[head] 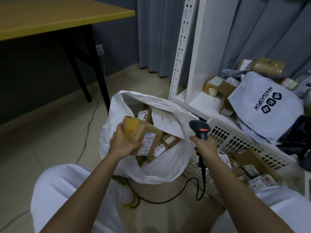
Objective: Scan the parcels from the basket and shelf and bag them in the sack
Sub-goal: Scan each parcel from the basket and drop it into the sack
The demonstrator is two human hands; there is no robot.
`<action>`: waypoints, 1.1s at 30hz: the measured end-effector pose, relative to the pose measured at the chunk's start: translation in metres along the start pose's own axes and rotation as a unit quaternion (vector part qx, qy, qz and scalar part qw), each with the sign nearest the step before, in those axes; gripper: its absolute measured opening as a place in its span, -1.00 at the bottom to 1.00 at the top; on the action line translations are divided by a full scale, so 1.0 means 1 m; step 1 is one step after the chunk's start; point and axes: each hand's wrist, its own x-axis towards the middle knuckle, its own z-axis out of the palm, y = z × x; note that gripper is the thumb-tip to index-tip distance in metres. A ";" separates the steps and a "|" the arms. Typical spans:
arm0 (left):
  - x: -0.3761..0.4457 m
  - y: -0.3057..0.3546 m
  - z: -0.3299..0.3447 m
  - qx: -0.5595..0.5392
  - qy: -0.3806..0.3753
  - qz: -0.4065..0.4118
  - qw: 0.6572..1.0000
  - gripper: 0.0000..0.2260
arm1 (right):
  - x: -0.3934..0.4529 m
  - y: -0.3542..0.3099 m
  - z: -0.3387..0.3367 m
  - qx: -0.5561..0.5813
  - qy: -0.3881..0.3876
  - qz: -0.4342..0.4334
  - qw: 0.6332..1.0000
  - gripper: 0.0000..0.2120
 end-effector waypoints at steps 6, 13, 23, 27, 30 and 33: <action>0.021 0.004 0.035 -0.040 -0.016 0.072 0.996 0.05 | 0.047 0.005 0.005 -0.037 0.074 -0.053 0.995 -0.79; 0.067 0.017 0.099 -0.098 0.019 0.104 0.990 0.07 | 0.121 0.003 0.012 -0.094 0.112 -0.048 0.988 -0.70; 0.129 0.010 0.182 -0.054 -0.030 0.079 0.995 -0.08 | 0.171 0.025 0.019 -0.089 0.045 0.019 0.995 -0.72; 0.151 0.017 0.193 0.097 0.018 0.023 0.995 -0.29 | 0.162 0.027 0.009 -0.062 0.015 0.029 0.998 -0.73; 0.147 0.020 0.182 0.195 0.031 -0.008 0.980 -0.31 | 0.153 0.033 0.013 -0.078 -0.012 0.022 0.997 -0.74; 0.140 0.004 0.166 -0.013 -0.049 -0.014 0.999 -0.28 | 0.139 0.033 0.026 -0.109 -0.051 -0.012 0.993 -0.74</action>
